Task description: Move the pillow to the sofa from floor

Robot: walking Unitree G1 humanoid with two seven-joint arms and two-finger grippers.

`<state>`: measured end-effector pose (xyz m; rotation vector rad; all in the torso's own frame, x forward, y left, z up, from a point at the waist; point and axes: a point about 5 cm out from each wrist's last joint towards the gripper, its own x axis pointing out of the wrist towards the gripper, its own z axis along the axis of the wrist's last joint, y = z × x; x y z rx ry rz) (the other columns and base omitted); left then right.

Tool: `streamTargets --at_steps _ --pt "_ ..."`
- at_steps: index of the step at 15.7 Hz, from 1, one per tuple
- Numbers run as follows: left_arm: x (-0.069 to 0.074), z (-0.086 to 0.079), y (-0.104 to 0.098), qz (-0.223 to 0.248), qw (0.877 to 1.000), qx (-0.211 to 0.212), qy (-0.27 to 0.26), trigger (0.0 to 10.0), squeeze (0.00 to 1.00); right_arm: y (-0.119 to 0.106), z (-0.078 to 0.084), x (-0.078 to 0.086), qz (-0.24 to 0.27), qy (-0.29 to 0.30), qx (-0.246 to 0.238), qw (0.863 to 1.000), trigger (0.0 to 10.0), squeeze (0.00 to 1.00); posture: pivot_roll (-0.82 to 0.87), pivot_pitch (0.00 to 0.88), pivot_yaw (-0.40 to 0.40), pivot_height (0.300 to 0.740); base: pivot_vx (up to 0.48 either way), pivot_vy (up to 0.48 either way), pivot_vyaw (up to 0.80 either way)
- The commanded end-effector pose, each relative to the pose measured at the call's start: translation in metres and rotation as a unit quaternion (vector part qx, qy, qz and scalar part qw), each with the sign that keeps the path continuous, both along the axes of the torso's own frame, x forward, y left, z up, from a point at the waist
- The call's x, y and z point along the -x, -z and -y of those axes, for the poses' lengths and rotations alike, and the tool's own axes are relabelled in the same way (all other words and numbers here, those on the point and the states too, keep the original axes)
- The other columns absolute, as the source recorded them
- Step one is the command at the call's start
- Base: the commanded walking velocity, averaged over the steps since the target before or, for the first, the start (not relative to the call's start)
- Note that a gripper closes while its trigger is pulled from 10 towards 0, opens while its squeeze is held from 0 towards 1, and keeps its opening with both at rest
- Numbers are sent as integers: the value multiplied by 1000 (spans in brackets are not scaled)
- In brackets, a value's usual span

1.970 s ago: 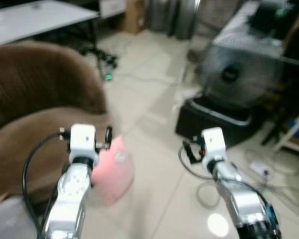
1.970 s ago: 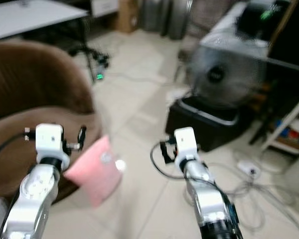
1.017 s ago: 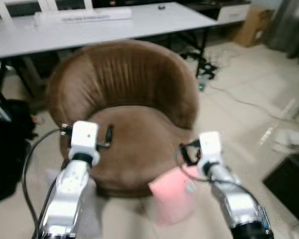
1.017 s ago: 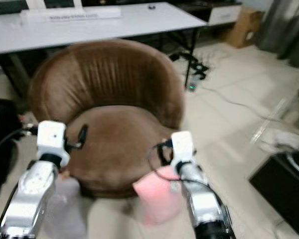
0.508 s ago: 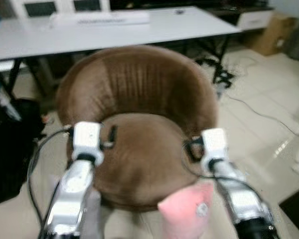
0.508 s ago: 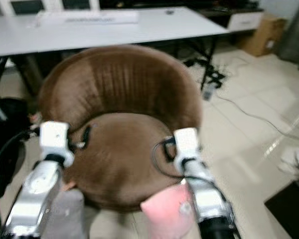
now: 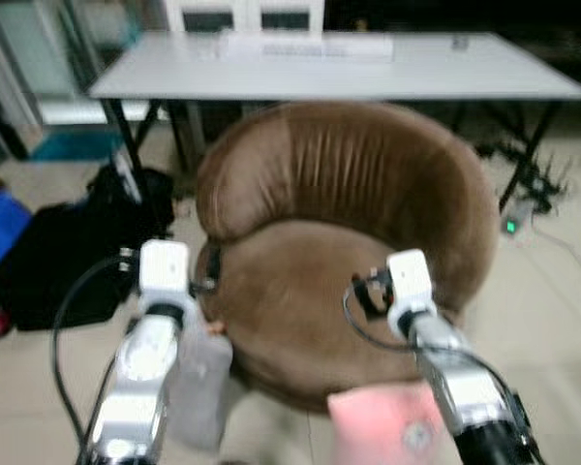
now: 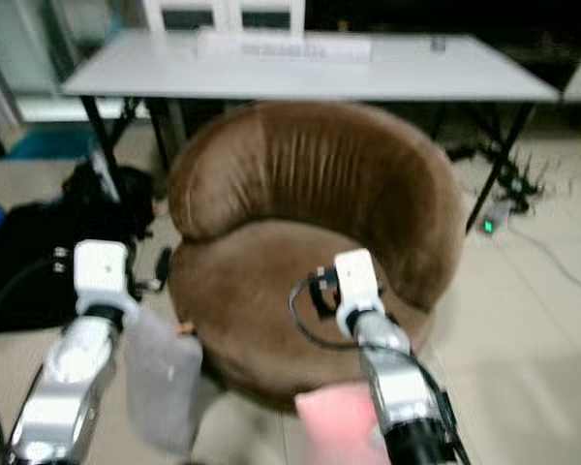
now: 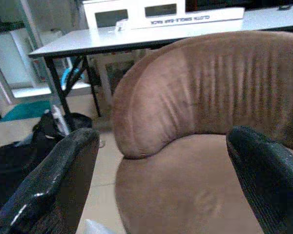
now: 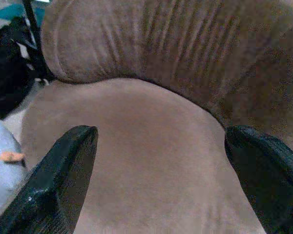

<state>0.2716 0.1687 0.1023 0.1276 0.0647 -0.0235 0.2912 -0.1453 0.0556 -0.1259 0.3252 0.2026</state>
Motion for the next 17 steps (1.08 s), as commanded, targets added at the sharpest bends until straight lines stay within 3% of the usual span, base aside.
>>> streamTargets --at_steps 1,6,12,17 --pt "0 -2 -2 4 1000 -7 -3 10000 0 3 1 1 -12 6 2 1000 10000 0 46 0 -2 740 0 -480 0" --pt "-1 -1 -2 3 1000 -6 -2 10000 0 3 2 1 -9 6 4 1000 10000 0 38 0 1 740 0 -480 0" --pt "0 -2 2 -9 1000 -4 -1 10000 0 4 3 3 -9 15 -3 1000 10000 0 41 0 7 740 0 366 0" --pt "2 -3 -1 6 1000 -6 1 10000 0 5 3 4 -10 18 -12 1000 10000 0 49 0 3 740 0 0 0"
